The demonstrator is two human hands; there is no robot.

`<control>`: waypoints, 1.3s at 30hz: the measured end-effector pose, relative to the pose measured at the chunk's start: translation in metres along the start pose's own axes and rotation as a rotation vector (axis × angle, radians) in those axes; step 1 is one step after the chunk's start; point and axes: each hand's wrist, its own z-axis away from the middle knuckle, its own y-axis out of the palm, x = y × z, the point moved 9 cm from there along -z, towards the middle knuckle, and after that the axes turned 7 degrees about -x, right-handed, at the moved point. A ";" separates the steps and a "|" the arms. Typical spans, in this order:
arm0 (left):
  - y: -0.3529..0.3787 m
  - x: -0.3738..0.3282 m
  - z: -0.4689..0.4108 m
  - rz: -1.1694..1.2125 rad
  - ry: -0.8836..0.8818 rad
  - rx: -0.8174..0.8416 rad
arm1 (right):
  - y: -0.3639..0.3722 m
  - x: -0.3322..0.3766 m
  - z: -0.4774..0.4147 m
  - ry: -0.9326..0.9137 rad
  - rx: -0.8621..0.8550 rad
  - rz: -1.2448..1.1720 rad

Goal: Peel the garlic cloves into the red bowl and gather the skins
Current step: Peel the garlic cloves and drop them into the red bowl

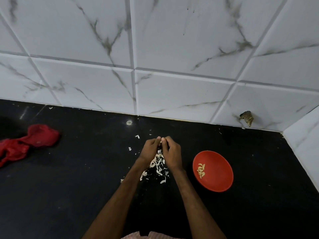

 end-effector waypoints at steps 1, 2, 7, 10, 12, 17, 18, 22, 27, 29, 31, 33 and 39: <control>0.000 -0.004 -0.001 -0.063 0.071 0.001 | 0.000 -0.005 -0.001 0.072 -0.015 -0.030; -0.002 -0.008 -0.002 -0.158 0.146 -0.008 | 0.000 -0.010 -0.002 0.139 -0.019 -0.049; -0.006 -0.013 0.000 -0.548 0.297 -0.056 | 0.003 -0.022 -0.005 0.296 0.047 -0.037; -0.009 -0.014 0.000 -0.463 0.298 -0.075 | 0.003 -0.024 -0.005 0.326 0.070 -0.074; -0.011 -0.014 -0.001 -0.344 0.278 -0.071 | 0.002 -0.024 -0.005 0.333 0.070 -0.093; -0.021 -0.012 -0.004 -0.099 0.177 -0.082 | -0.004 -0.020 -0.007 0.277 0.053 -0.050; -0.021 -0.010 -0.004 -0.064 0.152 -0.073 | -0.005 -0.018 -0.007 0.253 0.046 -0.040; -0.017 -0.012 0.001 -0.042 0.145 -0.040 | -0.007 -0.011 -0.010 0.166 0.056 0.026; -0.018 -0.011 -0.004 -0.085 0.156 -0.025 | -0.002 -0.004 -0.010 0.073 0.129 0.123; -0.017 -0.011 -0.005 -0.125 0.139 -0.033 | -0.002 -0.002 -0.010 0.044 0.134 0.140; -0.016 -0.011 -0.008 -0.172 0.104 -0.036 | -0.001 -0.002 -0.008 0.008 0.139 0.168; -0.014 -0.010 -0.012 -0.250 0.085 -0.010 | 0.000 -0.002 -0.007 -0.027 0.148 0.199; -0.013 -0.013 -0.014 -0.429 0.126 0.035 | -0.002 -0.008 -0.006 -0.018 0.156 0.276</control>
